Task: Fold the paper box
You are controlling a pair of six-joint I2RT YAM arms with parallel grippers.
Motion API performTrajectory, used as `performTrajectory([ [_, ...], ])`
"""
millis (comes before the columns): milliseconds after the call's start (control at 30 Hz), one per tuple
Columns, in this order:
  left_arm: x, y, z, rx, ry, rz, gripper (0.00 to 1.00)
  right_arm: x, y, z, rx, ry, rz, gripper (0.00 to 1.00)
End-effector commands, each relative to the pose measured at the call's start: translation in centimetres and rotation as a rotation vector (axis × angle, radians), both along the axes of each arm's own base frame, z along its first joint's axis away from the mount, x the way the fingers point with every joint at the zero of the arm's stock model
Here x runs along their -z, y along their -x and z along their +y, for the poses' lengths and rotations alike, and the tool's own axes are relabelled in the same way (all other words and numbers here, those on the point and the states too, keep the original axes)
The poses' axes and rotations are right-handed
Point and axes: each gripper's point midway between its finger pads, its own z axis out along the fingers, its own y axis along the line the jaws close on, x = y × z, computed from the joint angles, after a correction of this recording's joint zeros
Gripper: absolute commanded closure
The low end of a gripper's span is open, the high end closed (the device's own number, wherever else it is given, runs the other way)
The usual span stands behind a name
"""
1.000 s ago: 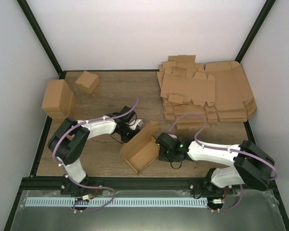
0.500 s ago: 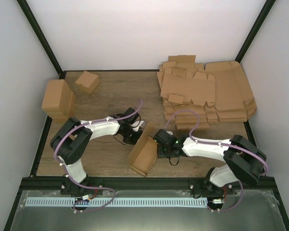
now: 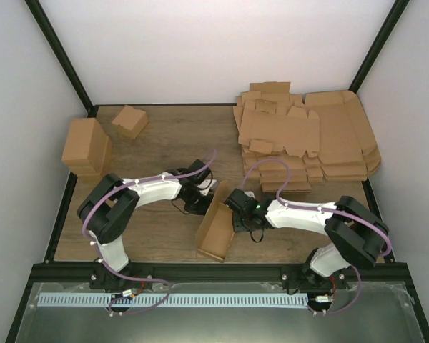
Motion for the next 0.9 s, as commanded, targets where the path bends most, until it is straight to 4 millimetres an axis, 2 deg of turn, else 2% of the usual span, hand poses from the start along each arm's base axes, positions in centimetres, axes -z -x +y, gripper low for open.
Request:
performTrajectory([
  [0, -0.7, -0.5, -1.1, 0.021, 0.020, -0.031, 0.96, -1.5, -0.9, 0.9, -0.009, -0.041, -0.050, 0.98],
  [200, -3.1, -3.3, 0.3, -0.032, -0.011, -0.117, 0.96, -2.7, -0.4, -1.2, 0.004, -0.016, -0.087, 0.93],
  [333, -4.8, -4.8, 1.9, -0.074, -0.032, -0.167, 0.91, -4.4, -0.5, -1.4, -0.019, -0.064, -0.124, 0.90],
  [467, -6.5, -5.3, 3.9, -0.111, -0.066, -0.216, 0.88, -7.6, -1.2, -0.1, -0.135, -0.138, -0.219, 0.82],
  [567, -8.0, -5.1, 5.1, -0.124, -0.087, -0.265, 0.87, -10.8, -1.6, 2.0, -0.283, -0.218, -0.319, 0.62],
  [633, -9.1, -4.8, 5.9, -0.138, -0.091, -0.302, 0.85, -12.6, -2.1, 2.9, -0.347, -0.242, -0.385, 0.57],
  [733, -10.1, -4.2, 7.5, -0.175, -0.111, -0.349, 0.81, -13.2, -3.2, 3.9, -0.455, -0.205, -0.462, 0.54],
  [800, -11.1, -3.8, 8.6, -0.206, -0.121, -0.387, 0.78, -12.4, -2.8, 5.2, -0.588, -0.204, -0.480, 0.50],
  [867, -12.3, -3.4, 9.7, -0.248, -0.125, -0.423, 0.76, -12.0, -3.7, 5.3, -0.596, -0.193, -0.498, 0.48],
])
